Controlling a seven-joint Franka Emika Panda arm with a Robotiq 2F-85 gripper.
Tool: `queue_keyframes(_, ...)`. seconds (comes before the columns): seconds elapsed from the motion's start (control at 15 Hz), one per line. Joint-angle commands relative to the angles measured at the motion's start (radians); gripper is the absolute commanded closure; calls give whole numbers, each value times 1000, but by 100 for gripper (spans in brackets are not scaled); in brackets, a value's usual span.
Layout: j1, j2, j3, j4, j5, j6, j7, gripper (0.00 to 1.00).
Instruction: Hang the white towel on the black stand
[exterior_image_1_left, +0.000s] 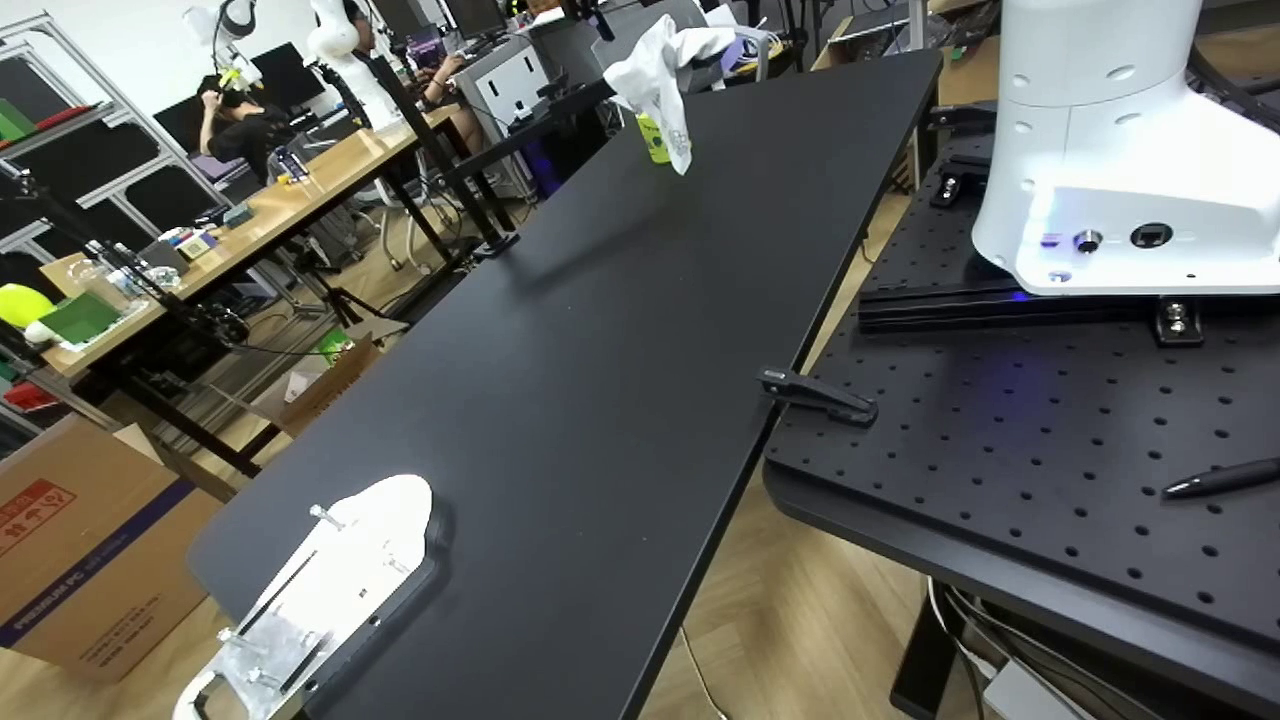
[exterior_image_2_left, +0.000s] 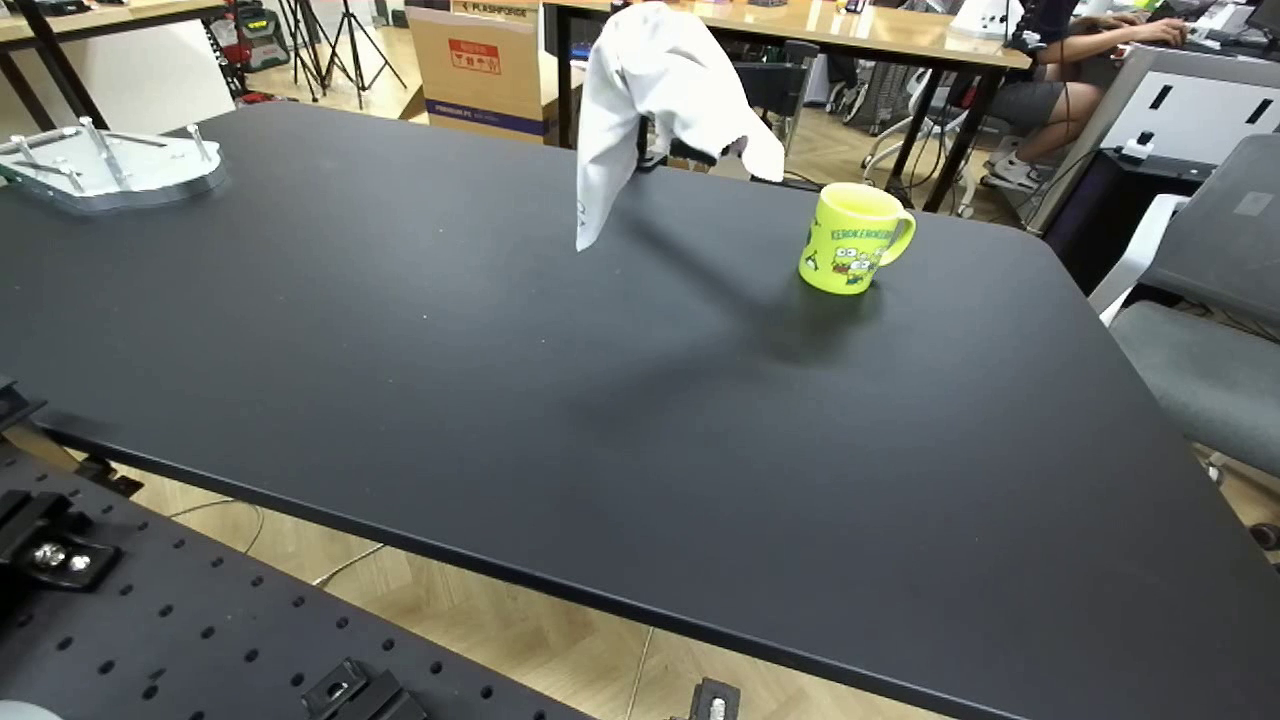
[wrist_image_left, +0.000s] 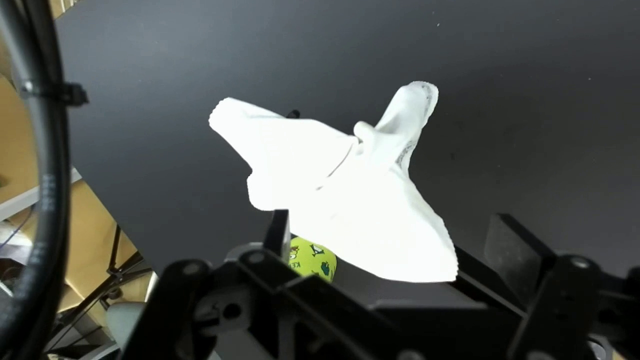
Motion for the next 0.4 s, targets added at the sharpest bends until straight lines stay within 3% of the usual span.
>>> queue_keyframes(0.0,7,-63,19,-3,-4,-30,15,0)
queue_keyframes(0.33,21,-111,50,-19,16,-67,-10,0)
